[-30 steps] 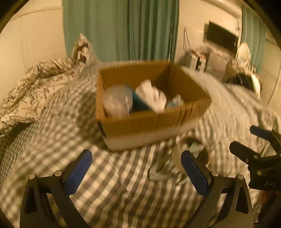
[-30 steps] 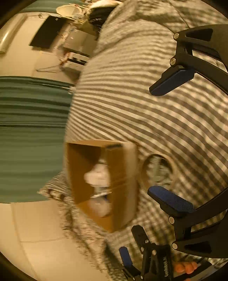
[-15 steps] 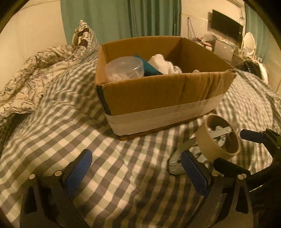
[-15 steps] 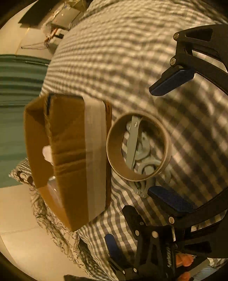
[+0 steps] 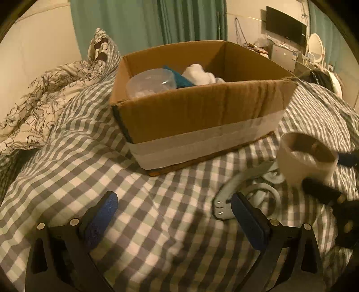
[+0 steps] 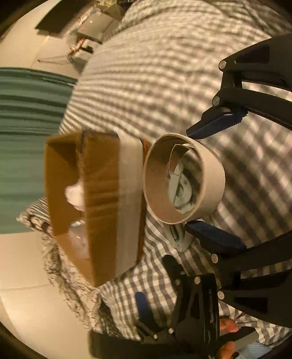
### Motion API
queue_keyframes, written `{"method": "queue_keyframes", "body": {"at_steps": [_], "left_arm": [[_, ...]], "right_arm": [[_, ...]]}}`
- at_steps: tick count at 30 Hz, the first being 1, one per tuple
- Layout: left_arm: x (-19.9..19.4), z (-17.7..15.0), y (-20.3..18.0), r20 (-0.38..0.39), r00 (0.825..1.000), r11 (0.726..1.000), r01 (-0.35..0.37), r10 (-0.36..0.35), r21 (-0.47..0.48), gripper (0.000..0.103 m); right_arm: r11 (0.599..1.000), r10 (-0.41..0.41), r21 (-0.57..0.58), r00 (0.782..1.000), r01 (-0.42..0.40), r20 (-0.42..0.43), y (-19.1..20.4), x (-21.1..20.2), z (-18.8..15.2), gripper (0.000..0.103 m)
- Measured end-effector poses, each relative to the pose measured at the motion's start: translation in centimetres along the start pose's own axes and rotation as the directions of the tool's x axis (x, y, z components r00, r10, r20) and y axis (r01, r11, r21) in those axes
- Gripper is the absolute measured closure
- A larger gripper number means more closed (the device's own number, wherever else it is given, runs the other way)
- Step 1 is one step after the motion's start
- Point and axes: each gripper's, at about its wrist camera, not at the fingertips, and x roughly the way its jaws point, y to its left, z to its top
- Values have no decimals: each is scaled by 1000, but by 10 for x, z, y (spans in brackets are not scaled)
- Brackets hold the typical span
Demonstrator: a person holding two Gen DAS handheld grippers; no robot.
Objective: Organize objects
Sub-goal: 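Grasp the beige tape roll with the right tool while the left tool grasps the grey hanger clip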
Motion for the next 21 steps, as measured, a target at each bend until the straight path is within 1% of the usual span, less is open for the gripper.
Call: {"method": "queue_keyframes", "body": {"at_steps": [4,5,9,12,16,18,20,21], "left_arm": [[-3,0,-20,-22,997,997,75,-74,27,0],[-3,1,-28,-26,995,994,96,-95,43,0],[2,7,-55,-27,989,983,145,-143,115,0],[18,13,-68,-71,977,972,206,-199,114,0],[44,14,-79,-114,978,973,188,-173,137,0],[54,13,-79,-144,971,969,209,-190,133,0],[57,14,-76,-154,965,967,231,-214,106,2],[57,14,-74,-154,964,967,234,-218,96,8]], "right_arm": [[995,-83,53,996,80,45,-22,-24,3,29],[993,-96,73,994,92,55,-29,-30,2,30],[985,-131,126,989,121,72,-50,-43,-1,32],[984,-127,137,989,117,74,-56,-48,-2,32],[984,-121,140,991,112,55,-56,-42,-6,32],[984,-114,145,992,106,46,-57,-39,-8,32],[983,-109,154,993,102,38,-58,-36,-10,32],[982,-106,160,994,100,35,-59,-35,-10,31]]}}
